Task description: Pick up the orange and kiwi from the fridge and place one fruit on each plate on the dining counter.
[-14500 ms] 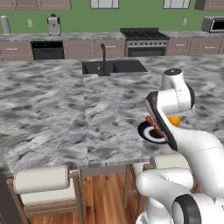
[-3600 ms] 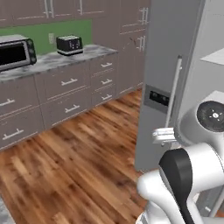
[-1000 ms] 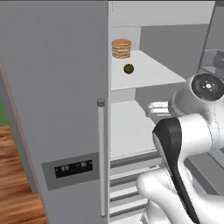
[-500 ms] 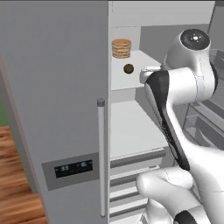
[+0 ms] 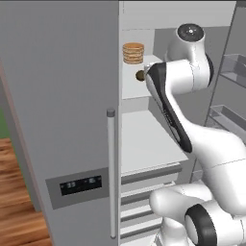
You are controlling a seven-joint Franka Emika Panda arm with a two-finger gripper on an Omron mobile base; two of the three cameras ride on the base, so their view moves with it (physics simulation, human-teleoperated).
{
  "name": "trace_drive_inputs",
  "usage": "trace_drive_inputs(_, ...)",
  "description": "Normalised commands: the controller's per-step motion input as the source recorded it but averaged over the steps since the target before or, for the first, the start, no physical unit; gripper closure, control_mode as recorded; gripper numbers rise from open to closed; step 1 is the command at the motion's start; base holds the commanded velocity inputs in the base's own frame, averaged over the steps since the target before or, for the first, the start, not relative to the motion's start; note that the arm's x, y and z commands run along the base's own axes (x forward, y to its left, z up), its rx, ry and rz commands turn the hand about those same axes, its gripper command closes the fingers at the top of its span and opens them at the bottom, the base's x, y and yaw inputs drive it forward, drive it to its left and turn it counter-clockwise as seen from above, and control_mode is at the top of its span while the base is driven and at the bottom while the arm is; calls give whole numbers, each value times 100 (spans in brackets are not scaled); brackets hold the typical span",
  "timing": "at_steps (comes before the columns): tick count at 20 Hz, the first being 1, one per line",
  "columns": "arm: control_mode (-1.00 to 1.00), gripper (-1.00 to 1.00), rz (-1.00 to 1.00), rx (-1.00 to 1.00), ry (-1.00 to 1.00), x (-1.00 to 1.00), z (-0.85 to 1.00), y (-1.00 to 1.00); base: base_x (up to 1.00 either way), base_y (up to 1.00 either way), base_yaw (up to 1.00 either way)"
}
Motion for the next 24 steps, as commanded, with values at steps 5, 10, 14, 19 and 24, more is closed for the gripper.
trace_drive_inputs(5,-100,-100,4,0,0,56,-20,8,0,0,0)
trace_drive_inputs(10,-100,-100,2,0,0,49,-20,14,0,0,0)
trace_drive_inputs(14,-100,-100,0,0,0,42,-13,15,0,0,0)
trace_drive_inputs(19,-100,-100,0,0,0,42,-9,4,0,0,0)
trace_drive_inputs(24,-100,-100,0,0,0,42,-6,0,0,0,0)
